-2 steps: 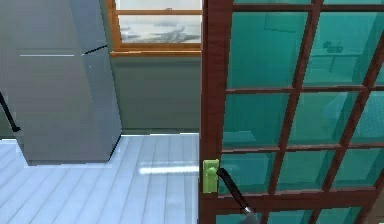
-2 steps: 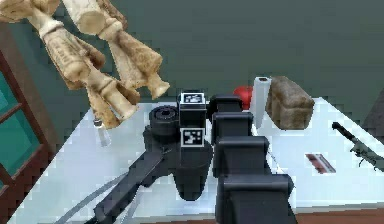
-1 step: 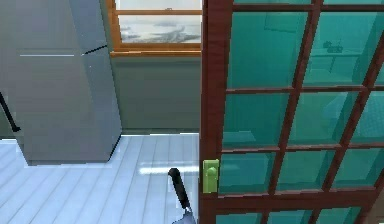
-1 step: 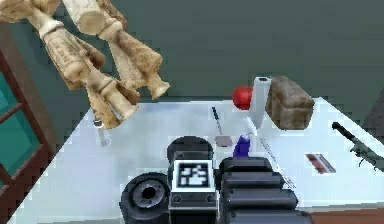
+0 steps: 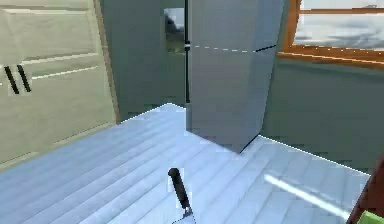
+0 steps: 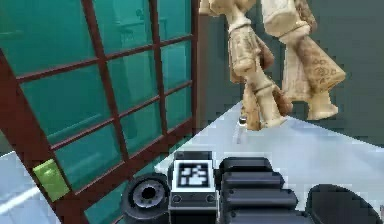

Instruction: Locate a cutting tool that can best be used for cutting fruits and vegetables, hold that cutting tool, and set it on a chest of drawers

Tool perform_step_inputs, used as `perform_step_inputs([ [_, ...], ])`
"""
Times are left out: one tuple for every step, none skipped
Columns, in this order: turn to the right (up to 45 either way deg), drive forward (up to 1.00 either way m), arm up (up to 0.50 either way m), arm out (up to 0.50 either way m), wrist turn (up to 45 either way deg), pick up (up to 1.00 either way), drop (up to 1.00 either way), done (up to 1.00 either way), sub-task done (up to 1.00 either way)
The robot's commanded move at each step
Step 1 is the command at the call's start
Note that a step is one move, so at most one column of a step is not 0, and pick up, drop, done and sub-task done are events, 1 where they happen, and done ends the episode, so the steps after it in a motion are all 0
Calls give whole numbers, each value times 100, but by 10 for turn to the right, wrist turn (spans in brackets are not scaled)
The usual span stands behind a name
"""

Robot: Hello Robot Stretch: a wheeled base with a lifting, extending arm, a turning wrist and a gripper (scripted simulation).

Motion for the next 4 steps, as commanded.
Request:
perform_step_inputs([
  [-450,0,0,0,0,0,0,0,0],
  [-90,0,0,0,0,0,0,0,0],
  [-30,0,0,0,0,0,0,0,0],
  [0,35,0,0,0,0,0,0,0],
])
